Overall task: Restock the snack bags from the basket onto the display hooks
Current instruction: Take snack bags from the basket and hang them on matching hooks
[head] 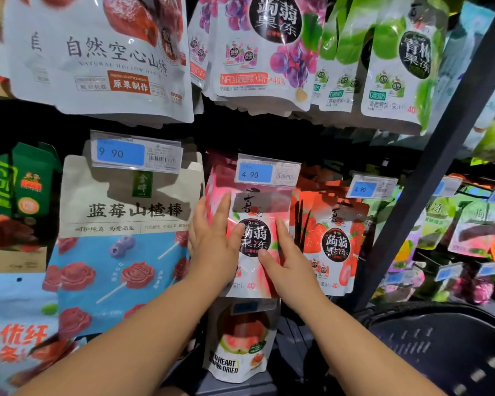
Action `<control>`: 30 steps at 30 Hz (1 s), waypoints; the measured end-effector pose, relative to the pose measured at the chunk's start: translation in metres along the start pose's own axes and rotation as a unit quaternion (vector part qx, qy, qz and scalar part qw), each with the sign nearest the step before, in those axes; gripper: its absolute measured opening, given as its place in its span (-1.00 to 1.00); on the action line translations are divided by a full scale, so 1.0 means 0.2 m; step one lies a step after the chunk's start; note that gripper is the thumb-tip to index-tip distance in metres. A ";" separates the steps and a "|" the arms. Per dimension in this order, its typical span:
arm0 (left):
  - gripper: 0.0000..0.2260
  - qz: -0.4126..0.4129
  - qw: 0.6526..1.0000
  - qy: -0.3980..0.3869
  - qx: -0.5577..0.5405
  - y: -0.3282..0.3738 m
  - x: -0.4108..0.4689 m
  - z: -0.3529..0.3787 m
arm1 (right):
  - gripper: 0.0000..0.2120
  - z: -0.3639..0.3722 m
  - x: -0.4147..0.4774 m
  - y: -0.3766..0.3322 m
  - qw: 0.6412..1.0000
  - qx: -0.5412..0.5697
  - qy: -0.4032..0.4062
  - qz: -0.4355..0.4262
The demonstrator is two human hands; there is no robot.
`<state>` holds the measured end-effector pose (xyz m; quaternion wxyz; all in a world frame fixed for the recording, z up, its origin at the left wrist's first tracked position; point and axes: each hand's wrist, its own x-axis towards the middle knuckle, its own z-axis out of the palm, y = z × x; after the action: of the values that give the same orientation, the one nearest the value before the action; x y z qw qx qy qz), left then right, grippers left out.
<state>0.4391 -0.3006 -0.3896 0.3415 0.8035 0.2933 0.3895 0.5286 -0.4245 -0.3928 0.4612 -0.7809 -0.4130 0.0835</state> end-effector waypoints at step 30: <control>-0.41 0.030 0.996 -0.038 0.075 -0.11 0.04 0.13 | -0.33 0.02 0.17 0.06 0.993 -0.101 -0.054 0.034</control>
<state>0.4600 -0.2896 -0.4159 0.2792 0.8494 0.2841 0.3462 0.5546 -0.4005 -0.3964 0.3539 -0.8315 -0.4166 0.0991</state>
